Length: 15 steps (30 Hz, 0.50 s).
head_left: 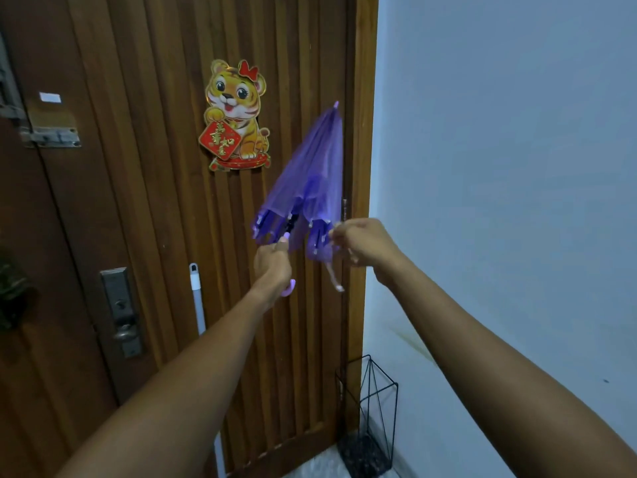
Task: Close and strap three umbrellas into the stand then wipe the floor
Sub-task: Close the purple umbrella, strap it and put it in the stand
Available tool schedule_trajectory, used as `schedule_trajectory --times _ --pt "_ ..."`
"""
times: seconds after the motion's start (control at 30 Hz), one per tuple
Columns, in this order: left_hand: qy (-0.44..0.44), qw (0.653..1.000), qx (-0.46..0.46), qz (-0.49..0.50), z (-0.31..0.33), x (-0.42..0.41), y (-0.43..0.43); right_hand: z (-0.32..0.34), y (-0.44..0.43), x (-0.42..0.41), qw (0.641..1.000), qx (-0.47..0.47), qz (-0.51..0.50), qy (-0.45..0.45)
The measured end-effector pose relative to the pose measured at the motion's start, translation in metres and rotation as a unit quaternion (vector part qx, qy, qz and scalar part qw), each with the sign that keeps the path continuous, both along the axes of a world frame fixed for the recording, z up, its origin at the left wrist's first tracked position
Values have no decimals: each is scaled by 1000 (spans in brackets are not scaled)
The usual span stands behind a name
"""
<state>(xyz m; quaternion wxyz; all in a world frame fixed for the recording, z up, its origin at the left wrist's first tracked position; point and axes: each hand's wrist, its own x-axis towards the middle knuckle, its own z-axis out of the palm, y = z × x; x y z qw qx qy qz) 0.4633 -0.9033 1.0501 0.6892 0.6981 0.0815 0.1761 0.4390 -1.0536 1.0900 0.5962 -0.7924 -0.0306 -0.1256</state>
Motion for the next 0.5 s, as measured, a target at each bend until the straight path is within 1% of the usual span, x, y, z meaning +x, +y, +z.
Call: schedule_trajectory --times 0.07,0.13,0.2,0.27,0.33,0.4,0.5 --pt "-26 1000 14 -10 -5 -3 -6 15 -3 11 997 18 -55 -45" --pt "-41 999 26 -20 -13 -10 -14 30 -2 21 995 65 -64 -29" --pt "-62 997 46 -23 -21 -14 -22 43 -1 37 987 155 -39 -4" --pt "-127 985 110 -32 -25 -25 -32 49 -4 55 971 240 -8 1" --pt "-212 959 187 -33 -29 -37 -37 54 1 51 957 290 -11 -11" --pt "-266 936 228 -29 -33 -43 -36 57 6 42 950 304 -42 -52" --pt "-286 921 262 -46 -36 -46 -34 53 11 45 954 275 -80 -84"
